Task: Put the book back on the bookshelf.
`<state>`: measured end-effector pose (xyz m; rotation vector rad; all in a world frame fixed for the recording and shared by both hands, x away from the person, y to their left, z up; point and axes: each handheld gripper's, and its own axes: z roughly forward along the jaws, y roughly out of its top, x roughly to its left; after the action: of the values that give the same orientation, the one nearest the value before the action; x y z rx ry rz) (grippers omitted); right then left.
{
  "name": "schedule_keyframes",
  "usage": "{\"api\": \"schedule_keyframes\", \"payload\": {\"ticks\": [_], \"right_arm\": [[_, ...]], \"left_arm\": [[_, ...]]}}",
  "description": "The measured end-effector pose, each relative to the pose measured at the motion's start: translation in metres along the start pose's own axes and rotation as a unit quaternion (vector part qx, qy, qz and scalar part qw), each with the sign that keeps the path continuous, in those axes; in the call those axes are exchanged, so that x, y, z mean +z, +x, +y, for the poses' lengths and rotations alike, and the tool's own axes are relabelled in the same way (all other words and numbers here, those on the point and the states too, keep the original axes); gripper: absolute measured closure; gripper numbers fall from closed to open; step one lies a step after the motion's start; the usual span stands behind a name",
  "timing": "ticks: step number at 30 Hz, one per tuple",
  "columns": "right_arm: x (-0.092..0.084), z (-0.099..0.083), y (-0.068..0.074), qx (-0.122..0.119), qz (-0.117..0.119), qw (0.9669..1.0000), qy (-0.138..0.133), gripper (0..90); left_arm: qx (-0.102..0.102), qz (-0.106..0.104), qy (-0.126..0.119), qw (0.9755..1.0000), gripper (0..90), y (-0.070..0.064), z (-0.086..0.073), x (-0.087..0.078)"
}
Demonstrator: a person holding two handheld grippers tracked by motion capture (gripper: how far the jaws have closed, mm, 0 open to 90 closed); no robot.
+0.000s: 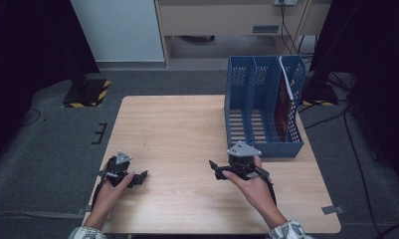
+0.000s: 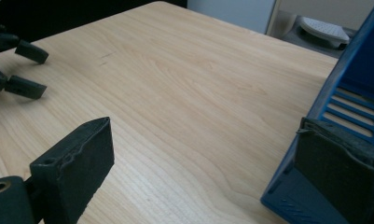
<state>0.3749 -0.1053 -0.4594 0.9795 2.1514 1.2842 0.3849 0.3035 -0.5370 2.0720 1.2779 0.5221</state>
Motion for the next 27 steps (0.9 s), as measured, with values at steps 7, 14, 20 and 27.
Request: {"api": "schedule_keyframes", "payload": {"ticks": [7,14,20,27], "right_arm": [[0.009,-0.007,0.010,-0.010,0.015,0.9997,0.016,5.5],[0.017,-0.017,0.019,-0.017,0.026,0.9990,0.031,5.8],[0.022,-0.021,0.026,-0.024,0.035,0.9983,0.041,6.1],[0.031,-0.026,0.034,-0.032,0.044,0.9971,0.054,6.1]], "left_arm": [[0.000,0.000,0.000,1.0000,0.0,0.000,0.000,0.000],[0.000,0.000,0.000,1.0000,0.0,0.000,0.000,0.000],[0.000,0.000,0.000,1.0000,0.0,0.000,0.000,0.000],[0.000,0.000,0.000,1.0000,0.0,0.000,0.000,0.000]]}}
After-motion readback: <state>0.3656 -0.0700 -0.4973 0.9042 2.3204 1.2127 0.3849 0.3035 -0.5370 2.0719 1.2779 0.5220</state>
